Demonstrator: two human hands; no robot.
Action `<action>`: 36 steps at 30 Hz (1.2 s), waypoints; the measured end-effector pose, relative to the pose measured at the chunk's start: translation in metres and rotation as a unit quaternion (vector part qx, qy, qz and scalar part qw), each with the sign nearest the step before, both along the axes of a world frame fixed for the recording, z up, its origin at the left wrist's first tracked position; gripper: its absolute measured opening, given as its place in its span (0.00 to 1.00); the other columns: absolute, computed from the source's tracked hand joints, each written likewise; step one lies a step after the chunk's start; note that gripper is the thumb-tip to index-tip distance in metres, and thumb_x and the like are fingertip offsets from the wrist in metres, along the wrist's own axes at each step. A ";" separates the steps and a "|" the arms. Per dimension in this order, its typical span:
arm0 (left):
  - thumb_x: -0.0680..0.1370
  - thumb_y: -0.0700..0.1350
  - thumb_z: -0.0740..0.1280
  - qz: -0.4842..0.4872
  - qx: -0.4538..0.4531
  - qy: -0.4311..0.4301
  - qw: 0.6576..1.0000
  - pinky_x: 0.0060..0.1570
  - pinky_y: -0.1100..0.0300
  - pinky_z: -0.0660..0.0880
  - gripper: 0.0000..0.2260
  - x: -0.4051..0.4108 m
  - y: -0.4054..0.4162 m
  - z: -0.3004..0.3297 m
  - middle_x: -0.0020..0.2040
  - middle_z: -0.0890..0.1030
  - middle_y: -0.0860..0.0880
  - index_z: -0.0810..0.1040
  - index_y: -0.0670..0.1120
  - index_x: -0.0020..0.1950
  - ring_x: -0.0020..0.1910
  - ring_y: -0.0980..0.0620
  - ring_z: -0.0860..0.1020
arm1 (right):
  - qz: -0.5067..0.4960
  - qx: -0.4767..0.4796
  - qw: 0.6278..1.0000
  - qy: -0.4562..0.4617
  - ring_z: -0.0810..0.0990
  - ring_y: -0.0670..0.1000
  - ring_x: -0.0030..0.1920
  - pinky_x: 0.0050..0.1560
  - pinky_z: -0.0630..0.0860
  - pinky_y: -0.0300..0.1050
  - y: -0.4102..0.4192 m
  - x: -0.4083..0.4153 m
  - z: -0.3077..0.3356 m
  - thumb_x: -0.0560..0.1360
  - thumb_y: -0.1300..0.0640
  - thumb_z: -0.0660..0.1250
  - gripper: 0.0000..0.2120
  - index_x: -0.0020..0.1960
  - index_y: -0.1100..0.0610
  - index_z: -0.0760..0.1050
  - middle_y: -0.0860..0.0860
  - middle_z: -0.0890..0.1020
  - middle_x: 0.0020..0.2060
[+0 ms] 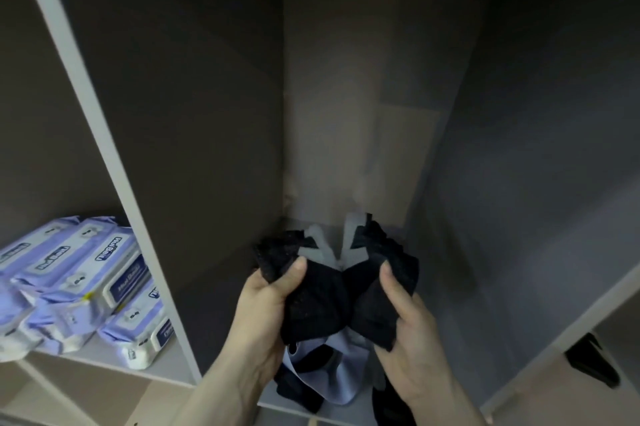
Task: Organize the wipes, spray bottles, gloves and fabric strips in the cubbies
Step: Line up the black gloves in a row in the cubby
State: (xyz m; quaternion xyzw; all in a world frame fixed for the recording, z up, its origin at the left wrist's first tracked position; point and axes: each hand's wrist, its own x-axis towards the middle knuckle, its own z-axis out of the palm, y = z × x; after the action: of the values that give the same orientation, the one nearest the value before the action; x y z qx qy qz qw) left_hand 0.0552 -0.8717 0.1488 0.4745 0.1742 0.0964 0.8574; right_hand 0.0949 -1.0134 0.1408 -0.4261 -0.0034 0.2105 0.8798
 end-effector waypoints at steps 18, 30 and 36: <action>0.70 0.59 0.72 -0.077 -0.073 -0.022 0.994 0.68 0.46 0.67 0.30 -0.004 -0.005 -0.013 0.62 0.80 0.42 0.74 0.47 0.67 0.63 0.43 0.77 | 0.078 -0.326 0.921 -0.198 0.58 0.37 0.73 0.76 0.53 0.44 0.059 -0.029 -0.001 0.55 0.16 0.48 0.49 0.73 0.34 0.56 0.37 0.61 0.74; 0.73 0.60 0.63 -0.060 -0.132 0.067 0.987 0.56 0.49 0.75 0.24 -0.010 0.045 -0.028 0.54 0.83 0.40 0.82 0.42 0.56 0.52 0.43 0.83 | 0.036 -0.238 0.968 -0.073 0.76 0.48 0.64 0.67 0.71 0.51 0.070 -0.011 -0.023 0.68 0.40 0.69 0.29 0.68 0.44 0.70 0.47 0.77 0.65; 0.74 0.55 0.67 -0.064 0.057 0.082 0.993 0.55 0.54 0.77 0.16 -0.016 0.044 -0.040 0.49 0.85 0.46 0.81 0.45 0.55 0.50 0.49 0.84 | -0.016 -0.097 0.983 0.153 0.82 0.61 0.54 0.60 0.76 0.62 0.094 -0.013 -0.055 0.72 0.46 0.69 0.19 0.60 0.54 0.77 0.58 0.84 0.53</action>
State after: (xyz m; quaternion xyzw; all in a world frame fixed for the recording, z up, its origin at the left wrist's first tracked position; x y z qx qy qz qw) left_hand 0.0396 -0.8280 0.1091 0.5392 0.2078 0.0120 0.8161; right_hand 0.0821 -0.9190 0.0856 -0.4726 0.1586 0.2582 0.8276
